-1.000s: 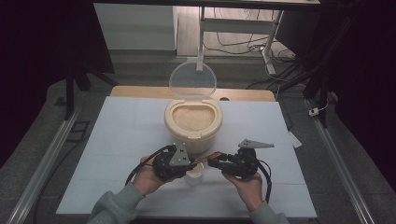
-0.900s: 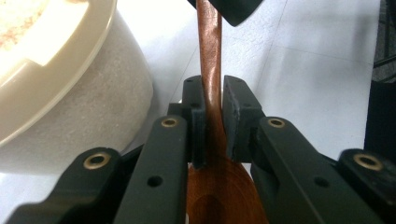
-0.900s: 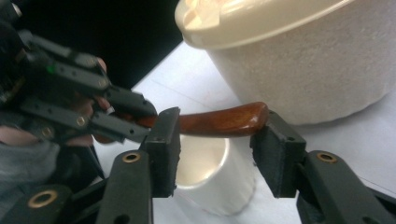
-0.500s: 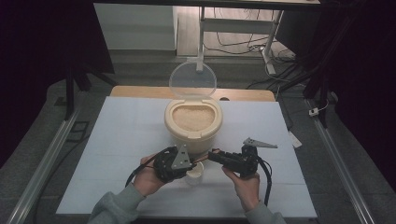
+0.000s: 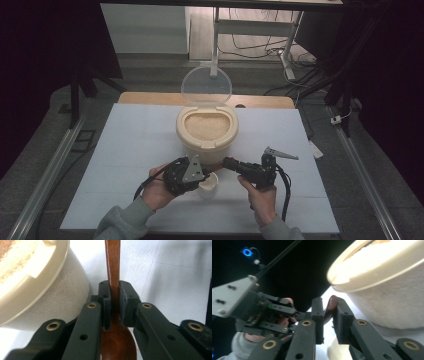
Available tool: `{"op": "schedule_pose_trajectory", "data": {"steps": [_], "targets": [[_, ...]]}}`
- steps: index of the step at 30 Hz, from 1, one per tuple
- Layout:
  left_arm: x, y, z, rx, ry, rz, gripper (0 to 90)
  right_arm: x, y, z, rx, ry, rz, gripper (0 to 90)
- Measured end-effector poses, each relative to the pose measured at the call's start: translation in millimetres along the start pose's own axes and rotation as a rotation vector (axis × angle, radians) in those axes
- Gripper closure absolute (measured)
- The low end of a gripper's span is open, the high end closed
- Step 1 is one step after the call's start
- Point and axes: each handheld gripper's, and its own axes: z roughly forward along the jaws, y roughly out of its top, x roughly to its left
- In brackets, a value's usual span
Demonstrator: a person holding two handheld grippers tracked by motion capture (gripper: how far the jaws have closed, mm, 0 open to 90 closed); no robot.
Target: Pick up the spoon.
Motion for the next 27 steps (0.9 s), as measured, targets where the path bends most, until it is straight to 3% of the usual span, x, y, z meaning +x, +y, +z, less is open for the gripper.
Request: {"op": "schedule_pose_trajectory", "data": {"steps": [9, 11, 12, 14, 17, 21, 27], "targets": [[2.1, -1.1, -4.0, -0.039, -0.028, -0.028, 78.1, 2.3, 0.6, -1.4, -0.022, 0.042, -0.012, 82.5], [4.2, -2.9, -6.1, -0.060, -0.056, -0.056, 66.2, 5.7, 2.9, -3.0, -0.030, 0.037, -0.040, 82.5], [4.8, -4.3, -7.5, -0.075, -0.059, -0.075, 66.2, 5.7, 2.9, -3.0, -0.030, 0.037, -0.040, 82.5], [6.8, -8.4, -11.4, -0.099, -0.065, -0.113, 50.9, 6.4, 4.8, -6.3, -0.039, 0.040, -0.050, 82.6], [10.0, -18.0, -18.7, -0.128, -0.053, -0.175, 39.1, 4.6, 7.0, -10.8, -0.052, 0.045, -0.050, 82.6], [14.0, -37.3, -28.3, -0.160, -0.036, -0.256, 33.7, 3.6, 9.6, -16.0, -0.060, 0.039, -0.064, 82.6], [21.8, -75.1, -33.2, -0.129, -0.006, -0.351, 30.4, 3.9, 15.3, -26.4, -0.075, 0.028, -0.100, 82.6]]}}
